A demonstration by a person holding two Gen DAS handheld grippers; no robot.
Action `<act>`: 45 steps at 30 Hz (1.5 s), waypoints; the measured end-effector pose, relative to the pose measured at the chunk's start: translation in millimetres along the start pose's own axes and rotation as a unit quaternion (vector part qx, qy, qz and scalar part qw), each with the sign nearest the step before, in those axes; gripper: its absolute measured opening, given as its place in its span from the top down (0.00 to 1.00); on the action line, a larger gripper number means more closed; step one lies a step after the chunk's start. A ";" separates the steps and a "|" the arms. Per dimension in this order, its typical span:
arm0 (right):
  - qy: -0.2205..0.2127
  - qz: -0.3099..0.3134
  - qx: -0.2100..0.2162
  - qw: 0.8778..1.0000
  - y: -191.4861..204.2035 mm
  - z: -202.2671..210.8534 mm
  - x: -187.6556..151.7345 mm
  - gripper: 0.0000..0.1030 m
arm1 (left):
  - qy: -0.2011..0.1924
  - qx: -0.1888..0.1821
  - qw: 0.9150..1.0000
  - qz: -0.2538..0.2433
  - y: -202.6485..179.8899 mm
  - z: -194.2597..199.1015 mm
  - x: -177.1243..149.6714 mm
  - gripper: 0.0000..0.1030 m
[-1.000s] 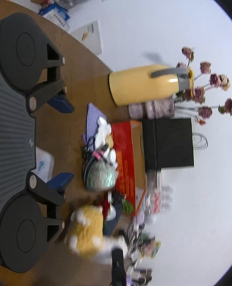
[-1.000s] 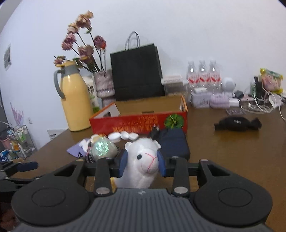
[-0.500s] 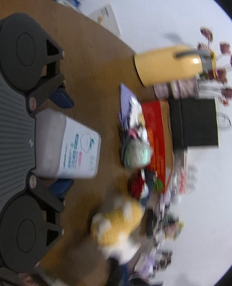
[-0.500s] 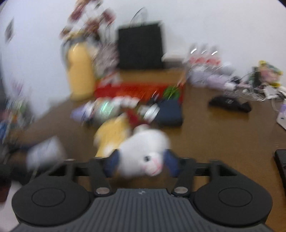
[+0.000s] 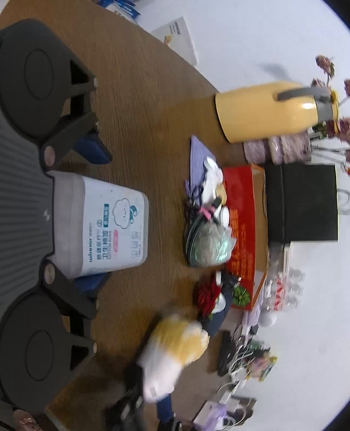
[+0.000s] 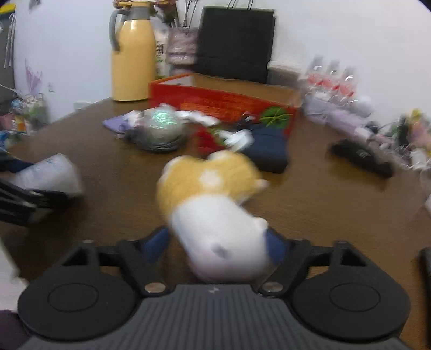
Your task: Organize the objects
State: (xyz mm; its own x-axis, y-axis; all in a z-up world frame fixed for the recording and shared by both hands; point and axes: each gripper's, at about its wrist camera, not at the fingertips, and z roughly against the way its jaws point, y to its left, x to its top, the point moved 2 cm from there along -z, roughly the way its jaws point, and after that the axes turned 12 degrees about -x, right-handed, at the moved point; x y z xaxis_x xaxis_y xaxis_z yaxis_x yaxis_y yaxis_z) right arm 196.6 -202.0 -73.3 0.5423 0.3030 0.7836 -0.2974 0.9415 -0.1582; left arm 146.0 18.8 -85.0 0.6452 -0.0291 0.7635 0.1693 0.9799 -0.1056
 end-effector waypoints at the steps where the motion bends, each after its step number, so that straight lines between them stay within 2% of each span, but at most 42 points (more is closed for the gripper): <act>1: -0.016 0.003 0.040 0.999 5.3 9.1 2.3 0.23 | -0.003 0.002 1.000 0.002 2.0 0.8 0.4 0.20; 2: -0.028 0.006 0.066 0.997 10.1 16.4 4.2 0.20 | -0.005 0.004 1.000 0.004 3.4 0.4 0.8 0.20; 3: -0.034 0.007 0.067 0.997 13.8 19.3 5.9 0.14 | -0.004 0.005 1.000 0.006 4.4 -1.2 1.2 0.20; 4: -0.036 0.007 0.052 0.998 16.3 17.0 6.9 0.14 | -0.001 0.006 1.000 0.007 4.4 -4.3 1.5 0.21; 6: -0.023 -0.006 0.025 0.999 18.6 3.2 7.2 0.14 | 0.010 0.002 1.000 0.005 3.2 -9.2 2.1 0.33; 7: -0.014 -0.016 0.021 1.000 20.4 -1.6 7.7 0.15 | 0.011 -0.002 1.000 0.002 0.9 -8.6 2.9 0.35; 10: -0.019 -0.058 0.060 0.996 33.0 0.8 10.4 0.14 | 0.004 0.004 1.000 -0.014 -1.6 -3.5 3.0 0.37; 14: -0.016 -0.116 0.112 0.987 44.9 2.0 13.2 0.12 | -0.004 0.031 0.999 0.008 16.5 -3.5 1.9 0.37; 15: -0.014 -0.122 0.100 0.987 47.1 -3.4 16.8 0.09 | -0.004 0.035 0.999 0.010 21.0 -3.2 1.7 0.37; 17: -0.019 -0.136 0.041 0.990 41.3 -9.9 23.4 0.08 | -0.009 0.039 0.999 0.000 23.0 0.4 2.1 0.36; 19: -0.039 -0.171 -0.015 0.984 28.2 -8.7 30.3 0.00 | -0.019 0.038 0.999 -0.009 22.5 3.8 2.8 0.28; 20: -0.049 -0.185 -0.024 0.981 23.4 -7.1 33.1 0.00 | -0.023 0.035 0.999 -0.009 22.4 4.5 2.9 0.22; 23: -0.043 -0.169 -0.005 0.985 30.9 -12.9 40.5 0.00 | -0.019 0.028 0.999 -0.004 22.6 0.2 4.5 0.22; 28: -0.042 -0.088 -0.066 0.993 46.9 -28.5 33.9 0.00 | -0.014 0.019 1.000 -0.004 20.2 -0.2 4.8 0.23; 29: -0.037 -0.085 -0.070 0.993 44.3 -31.0 31.0 0.00 | -0.014 0.029 0.999 0.008 21.3 0.2 4.5 0.27; 30: -0.029 -0.088 -0.070 0.993 38.6 -33.6 28.1 0.05 | -0.020 0.031 0.999 0.011 22.4 1.4 3.8 0.38; 32: -0.012 -0.102 -0.051 0.993 29.5 -36.1 23.1 0.46 | -0.027 0.021 0.999 0.021 23.0 2.3 4.2 0.38; 33: -0.006 -0.109 -0.030 0.994 27.1 -36.5 20.8 0.55 | -0.030 0.021 0.999 0.029 22.6 2.2 5.7 0.38; 36: -0.033 -0.080 -0.048 0.995 30.2 -25.4 22.3 0.56 | -0.055 0.021 0.998 0.025 17.0 5.9 19.3 0.38; 39: -0.064 -0.086 -0.042 0.993 19.8 -9.7 33.7 0.56 | -0.080 -0.010 0.996 0.042 25.1 4.7 53.4 0.38; 42: -0.082 -0.102 -0.021 0.991 -0.7 -16.0 65.3 0.56 | -0.095 -0.020 0.994 0.045 38.6 -13.2 101.7 0.38; 45: -0.096 -0.099 0.001 0.991 -21.8 -41.1 114.0 0.56 | -0.103 -0.023 0.994 0.032 53.1 -47.6 167.9 0.38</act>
State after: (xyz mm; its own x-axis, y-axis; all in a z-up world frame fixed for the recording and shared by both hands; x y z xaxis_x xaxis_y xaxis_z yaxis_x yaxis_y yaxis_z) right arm 297.3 -181.9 -5.3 0.4313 0.0799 0.8987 -0.2016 0.9794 0.0097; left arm 298.8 56.6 7.3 0.4899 0.0786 0.8682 0.1700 0.9682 -0.1835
